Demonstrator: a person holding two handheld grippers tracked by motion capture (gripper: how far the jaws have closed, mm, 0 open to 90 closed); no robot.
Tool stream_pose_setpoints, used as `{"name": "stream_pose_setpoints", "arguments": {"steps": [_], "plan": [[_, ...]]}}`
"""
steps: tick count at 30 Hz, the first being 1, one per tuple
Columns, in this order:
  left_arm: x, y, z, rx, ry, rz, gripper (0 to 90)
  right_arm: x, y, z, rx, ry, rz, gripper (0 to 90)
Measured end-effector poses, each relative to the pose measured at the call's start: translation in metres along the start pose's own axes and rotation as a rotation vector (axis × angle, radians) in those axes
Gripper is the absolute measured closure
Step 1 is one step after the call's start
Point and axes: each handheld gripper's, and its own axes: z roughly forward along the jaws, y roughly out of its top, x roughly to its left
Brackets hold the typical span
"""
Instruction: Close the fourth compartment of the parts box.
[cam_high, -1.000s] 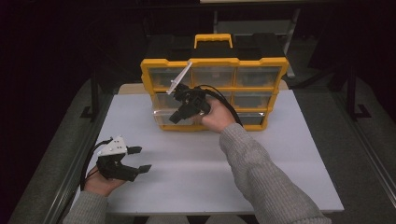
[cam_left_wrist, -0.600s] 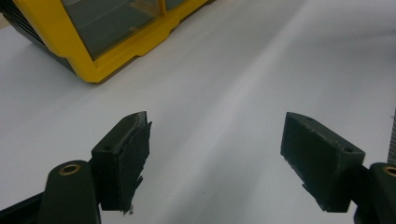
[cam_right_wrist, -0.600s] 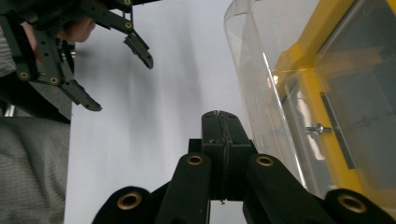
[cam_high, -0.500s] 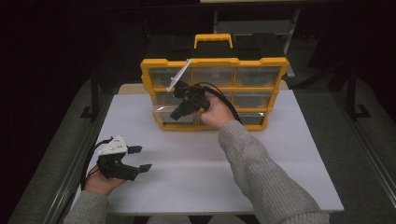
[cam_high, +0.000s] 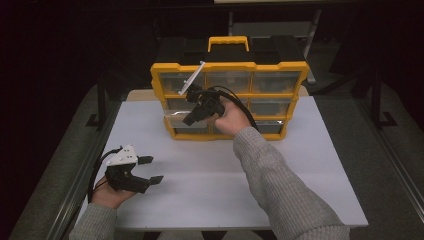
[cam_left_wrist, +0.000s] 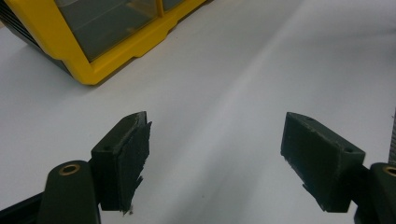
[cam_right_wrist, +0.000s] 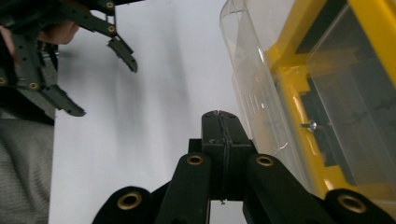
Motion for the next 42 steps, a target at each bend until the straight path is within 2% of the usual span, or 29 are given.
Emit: {"name": "stream_pose_setpoints", "arguments": {"steps": [13, 23, 42], "plan": [[0.0, -0.001, -0.002, -0.005, 0.001, -0.01, 23.4, -0.008, 0.002, -0.001, 0.019, -0.052, 0.007, 89.0], [-0.001, -0.002, -0.002, 0.001, 0.004, -0.008, 23.4, -0.011, 0.0, -0.007, 0.004, -0.09, 0.01, 88.9], [-0.001, -0.004, -0.005, -0.002, 0.01, -0.013, 23.4, -0.018, 0.001, -0.003, -0.015, -0.169, 0.029, 89.0]]}}
